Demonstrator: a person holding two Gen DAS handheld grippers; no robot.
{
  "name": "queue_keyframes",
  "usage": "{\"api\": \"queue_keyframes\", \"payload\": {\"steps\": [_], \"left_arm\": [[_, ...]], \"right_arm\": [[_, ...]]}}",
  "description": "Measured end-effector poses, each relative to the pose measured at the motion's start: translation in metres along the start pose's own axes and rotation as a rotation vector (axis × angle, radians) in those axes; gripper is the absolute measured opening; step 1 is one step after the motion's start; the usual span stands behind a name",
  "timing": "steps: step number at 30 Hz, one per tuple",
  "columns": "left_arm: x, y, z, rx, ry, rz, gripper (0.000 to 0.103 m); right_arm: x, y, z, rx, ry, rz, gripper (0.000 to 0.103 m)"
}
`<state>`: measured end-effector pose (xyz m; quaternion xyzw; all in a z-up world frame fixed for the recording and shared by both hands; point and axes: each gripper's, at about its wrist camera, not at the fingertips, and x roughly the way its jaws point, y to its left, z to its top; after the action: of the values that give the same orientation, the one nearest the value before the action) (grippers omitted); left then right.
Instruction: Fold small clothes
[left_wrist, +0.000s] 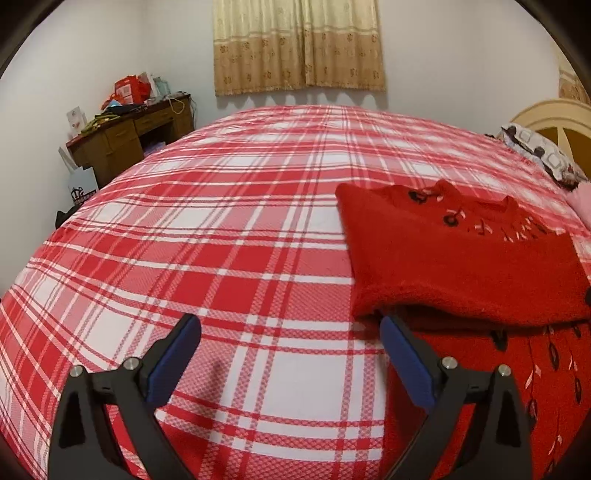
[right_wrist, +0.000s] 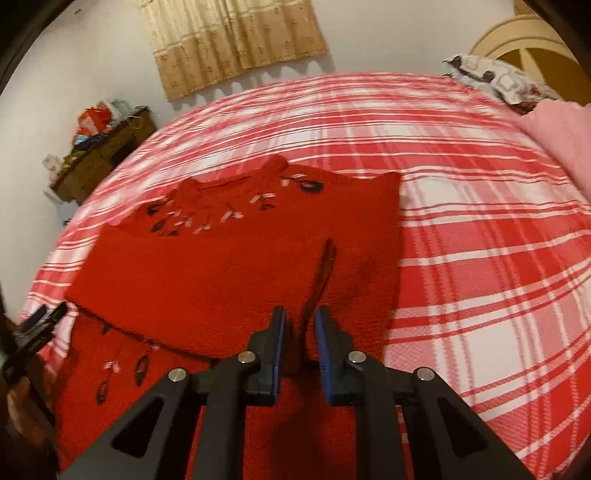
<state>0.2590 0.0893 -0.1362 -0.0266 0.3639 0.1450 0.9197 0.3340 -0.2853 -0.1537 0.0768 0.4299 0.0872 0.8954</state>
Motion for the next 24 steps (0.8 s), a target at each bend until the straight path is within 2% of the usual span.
{"api": "queue_keyframes", "payload": {"steps": [1, 2, 3, 6, 9, 10, 15, 22, 24], "left_arm": [[0.000, 0.000, 0.000, 0.005, 0.001, 0.003, 0.100], [0.000, -0.001, -0.001, 0.009, -0.001, 0.008, 0.100], [-0.001, -0.002, -0.001, 0.012, -0.004, 0.007, 0.100], [-0.001, 0.000, -0.002, 0.003, -0.003, 0.006, 0.100], [0.001, 0.003, -0.001, -0.010, 0.007, 0.003, 0.100], [0.002, 0.003, -0.001, -0.012, 0.010, 0.004, 0.100], [0.004, 0.004, -0.001, -0.020, 0.020, 0.002, 0.100], [0.008, 0.005, -0.001, -0.029, 0.046, -0.012, 0.100], [0.008, 0.005, -0.002, -0.031, 0.050, -0.013, 0.100]], "right_arm": [[0.002, 0.000, 0.000, 0.013, -0.004, 0.019, 0.049], [0.002, 0.000, -0.001, 0.024, -0.006, 0.040, 0.053], [0.004, 0.000, -0.001, 0.035, -0.005, 0.060, 0.053], [0.007, 0.006, -0.001, 0.006, -0.010, 0.008, 0.053], [0.008, 0.011, -0.002, -0.017, -0.008, -0.010, 0.042], [0.007, 0.012, -0.002, -0.026, -0.009, -0.014, 0.033], [0.001, 0.025, -0.006, -0.111, -0.012, -0.062, 0.007], [-0.023, 0.023, -0.002, -0.104, -0.080, -0.110, 0.006], [-0.027, 0.016, -0.001, -0.100, -0.096, -0.153, 0.006]]}}
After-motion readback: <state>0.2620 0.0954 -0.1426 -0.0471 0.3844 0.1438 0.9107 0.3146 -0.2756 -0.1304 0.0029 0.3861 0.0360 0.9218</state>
